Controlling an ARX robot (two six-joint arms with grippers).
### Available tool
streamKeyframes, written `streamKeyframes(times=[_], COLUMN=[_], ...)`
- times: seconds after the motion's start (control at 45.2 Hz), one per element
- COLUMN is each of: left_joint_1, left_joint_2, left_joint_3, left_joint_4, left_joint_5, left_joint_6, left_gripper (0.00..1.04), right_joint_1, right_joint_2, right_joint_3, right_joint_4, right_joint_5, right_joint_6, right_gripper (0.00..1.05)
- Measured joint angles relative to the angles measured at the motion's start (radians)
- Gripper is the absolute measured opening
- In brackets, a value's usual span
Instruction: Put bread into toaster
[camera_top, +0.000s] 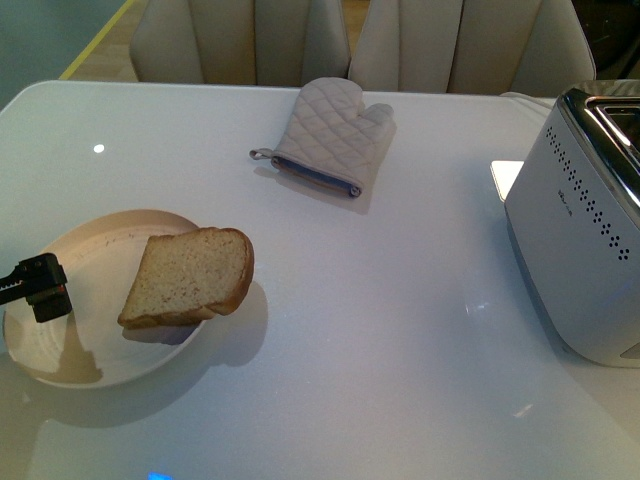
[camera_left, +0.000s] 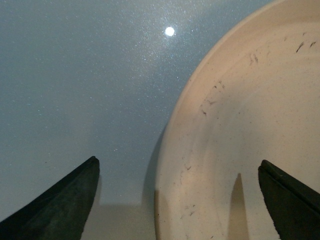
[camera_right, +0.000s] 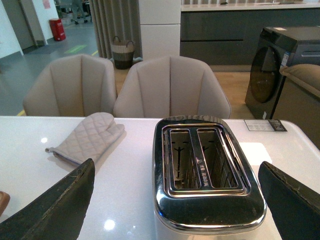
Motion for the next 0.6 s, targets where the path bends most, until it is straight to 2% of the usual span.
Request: streamKeyframes(times=[0.066, 0.221, 0.398, 0.597], left_joint_1=[-0.011, -0.032, -0.076, -0.150], left_joint_2=[0.013, 0.035, 0.047, 0.039], left_joint_3=[0.010, 0.024, 0.033, 0.033], left_joint_4=[-0.010, -0.022, -0.027, -0.030], left_joint_5=[-0.002, -0.011, -0.026, -0.021], left_joint_6=[0.005, 0.013, 0.019, -0.013], left_gripper=[0.80, 0.62, 0.31, 0.07], right_joint_1=[0.000, 0.000, 0.000, 0.000], right_joint_2=[0.000, 0.000, 0.000, 0.000], right_joint_3=[0.000, 0.000, 0.000, 0.000], right_joint_4=[0.000, 0.000, 0.000, 0.000], right_joint_5=[0.000, 0.000, 0.000, 0.000], right_joint_6=[0.000, 0.000, 0.000, 0.000], right_gripper=[0.96, 0.96, 0.96, 0.96])
